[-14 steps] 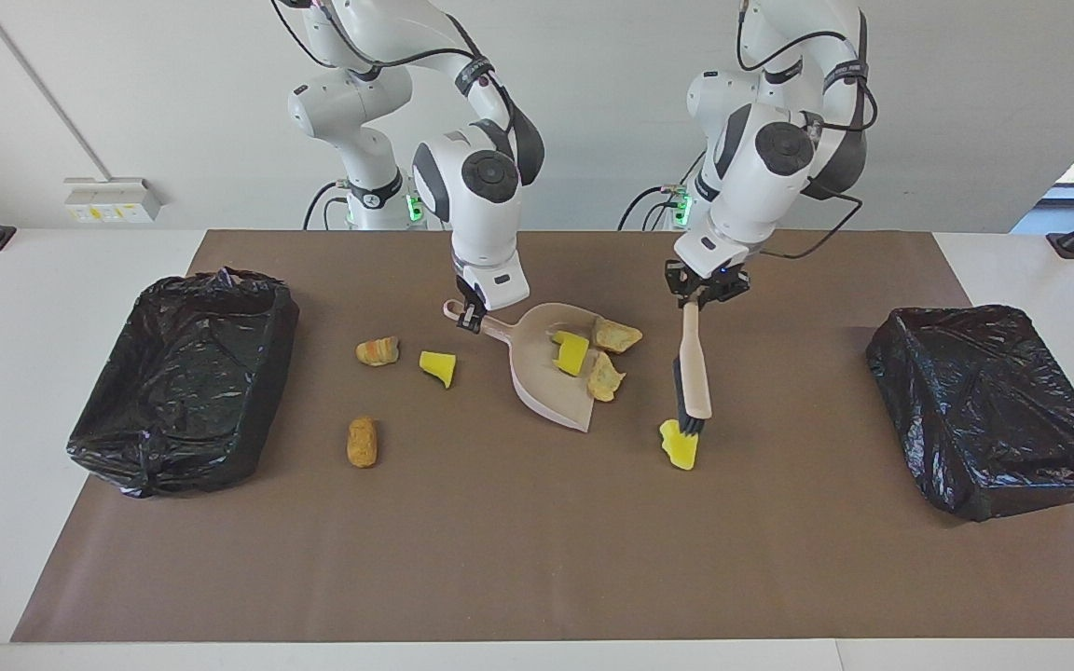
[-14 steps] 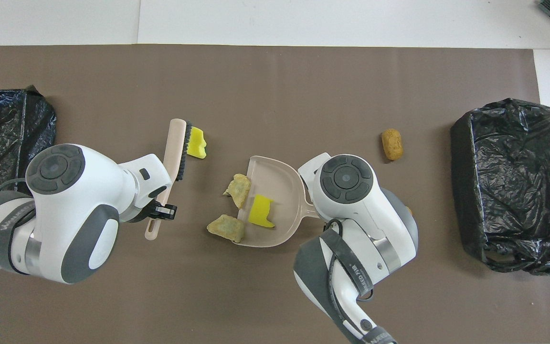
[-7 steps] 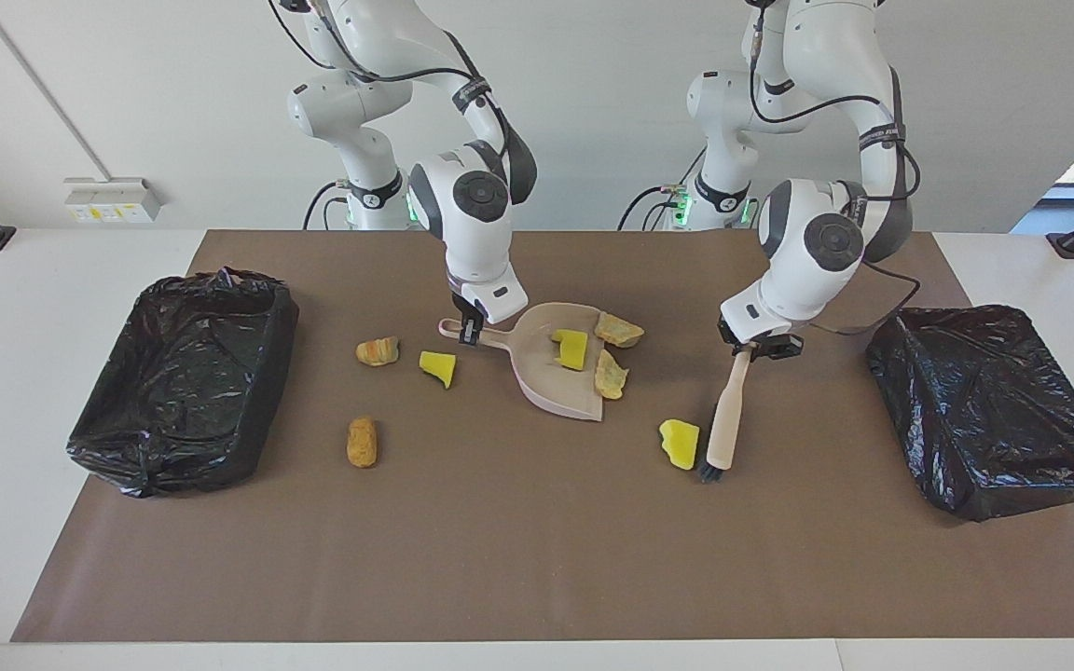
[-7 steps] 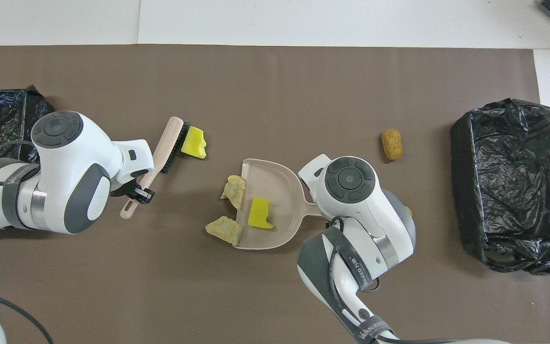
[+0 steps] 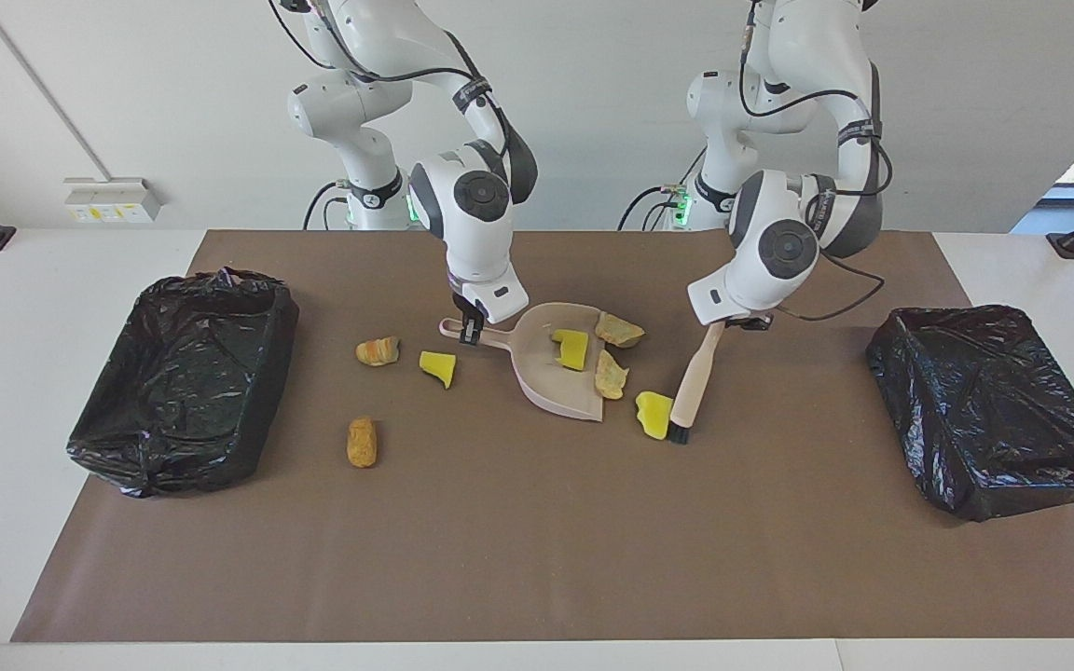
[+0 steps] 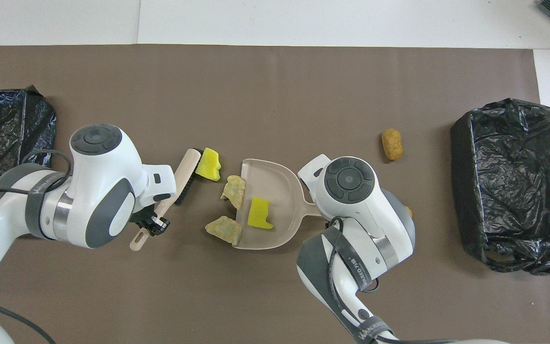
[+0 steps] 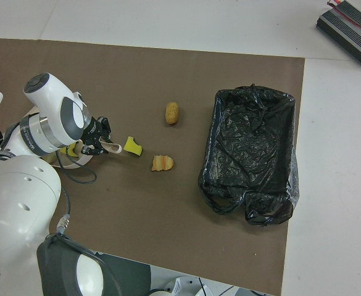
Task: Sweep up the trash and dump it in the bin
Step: 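Sweep the yellow sponge piece into the dustpan with the left gripper, then push the remaining pieces deeper into the dustpan with the left gripper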
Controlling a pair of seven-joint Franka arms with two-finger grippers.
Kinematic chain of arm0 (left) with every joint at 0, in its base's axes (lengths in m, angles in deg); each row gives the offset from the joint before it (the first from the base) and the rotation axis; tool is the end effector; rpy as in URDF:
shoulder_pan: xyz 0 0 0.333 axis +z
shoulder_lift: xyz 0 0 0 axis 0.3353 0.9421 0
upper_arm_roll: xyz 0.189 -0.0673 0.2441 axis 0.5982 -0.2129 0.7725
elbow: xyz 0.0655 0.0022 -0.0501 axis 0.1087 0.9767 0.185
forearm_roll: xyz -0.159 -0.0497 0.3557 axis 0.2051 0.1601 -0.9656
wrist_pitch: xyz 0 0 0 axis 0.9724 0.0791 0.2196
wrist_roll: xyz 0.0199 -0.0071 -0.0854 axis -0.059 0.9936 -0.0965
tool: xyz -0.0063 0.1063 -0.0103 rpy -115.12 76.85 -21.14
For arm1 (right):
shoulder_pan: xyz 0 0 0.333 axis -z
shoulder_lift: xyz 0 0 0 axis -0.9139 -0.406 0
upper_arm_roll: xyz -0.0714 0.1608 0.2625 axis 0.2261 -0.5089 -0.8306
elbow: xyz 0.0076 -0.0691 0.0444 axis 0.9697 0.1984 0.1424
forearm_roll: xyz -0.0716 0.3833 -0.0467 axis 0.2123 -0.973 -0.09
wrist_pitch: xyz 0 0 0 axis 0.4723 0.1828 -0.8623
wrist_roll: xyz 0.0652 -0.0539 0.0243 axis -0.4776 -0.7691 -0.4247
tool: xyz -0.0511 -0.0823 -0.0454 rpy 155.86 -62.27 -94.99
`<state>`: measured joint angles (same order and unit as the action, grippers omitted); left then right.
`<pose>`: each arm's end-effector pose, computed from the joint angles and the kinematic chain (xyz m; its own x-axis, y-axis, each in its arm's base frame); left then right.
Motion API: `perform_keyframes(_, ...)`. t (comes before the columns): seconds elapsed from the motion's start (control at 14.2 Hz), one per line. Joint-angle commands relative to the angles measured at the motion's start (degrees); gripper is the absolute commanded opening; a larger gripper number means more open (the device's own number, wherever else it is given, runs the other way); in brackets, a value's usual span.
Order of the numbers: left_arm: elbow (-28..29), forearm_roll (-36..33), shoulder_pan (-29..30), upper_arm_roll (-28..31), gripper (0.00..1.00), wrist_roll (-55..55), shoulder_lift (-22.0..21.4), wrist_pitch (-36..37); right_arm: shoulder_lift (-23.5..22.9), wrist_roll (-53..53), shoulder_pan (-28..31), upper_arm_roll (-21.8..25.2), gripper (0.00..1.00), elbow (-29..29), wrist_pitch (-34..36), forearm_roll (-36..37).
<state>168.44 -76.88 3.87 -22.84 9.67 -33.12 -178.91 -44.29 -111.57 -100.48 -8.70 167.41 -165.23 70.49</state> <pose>0.4792 -0.1897 0.3475 0.7739 -0.5055 -0.3815 -0.5152 -0.8529 0.0849 0.5028 0.2701 0.3527 0.1507 0.9810 -0.1219 0.9846 -0.1599 -0.0701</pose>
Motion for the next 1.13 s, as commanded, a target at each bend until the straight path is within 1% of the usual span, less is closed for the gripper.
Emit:
perform_keyframes(0.0,4.5,-0.9,-0.6,-5.9,0.00,-8.9,-3.7,0.7,0.2,0.6,-0.2,-0.2,0.00,0.5,-0.3,-1.4)
perform_keyframes(0.14,4.8,-0.7,-0.7,-11.8,0.00,-18.8,-4.9,2.9,0.2,0.8,-0.2,-0.2,0.00,0.5,-0.3,-1.4)
perform_keyframes(0.21,4.7,0.1,-0.9,-13.9,0.00,-21.8,-5.6,4.3,0.2,0.8,-0.2,-0.2,0.00,0.5,-0.3,-1.4)
perform_keyframes(0.35,4.0,6.2,-0.9,-16.8,0.00,-24.7,-7.7,4.0,0.2,0.8,-0.2,-0.2,0.00,0.6,-0.3,-1.4)
perform_keyframes(0.49,2.3,12.4,-0.9,-17.2,0.00,-27.8,-7.8,2.4,0.2,0.9,-0.2,-0.2,0.00,0.5,-0.3,-1.4)
perform_keyframes(0.63,2.2,14.4,-0.9,-17.8,0.00,-28.8,-7.5,-0.5,0.2,0.8,-0.2,-0.2,0.00,0.5,-0.3,-1.4)
perform_keyframes(0.71,2.2,14.3,-0.9,-17.8,0.00,-28.4,-7.8,-0.4,0.2,0.9,-0.2,-0.2,0.00,0.6,-0.3,-1.4)
perform_keyframes(0.78,2.2,14.3,-0.8,-17.5,0.00,-27.8,-8.3,0.5,0.2,0.9,-0.2,-0.2,0.00,0.5,-0.3,-1.4)
perform_keyframes(1.06,2.2,14.4,-0.7,-15.0,0.00,-28.4,-12.8,6.4,0.1,0.9,-0.1,-0.2,0.00,0.5,-0.3,-1.4)
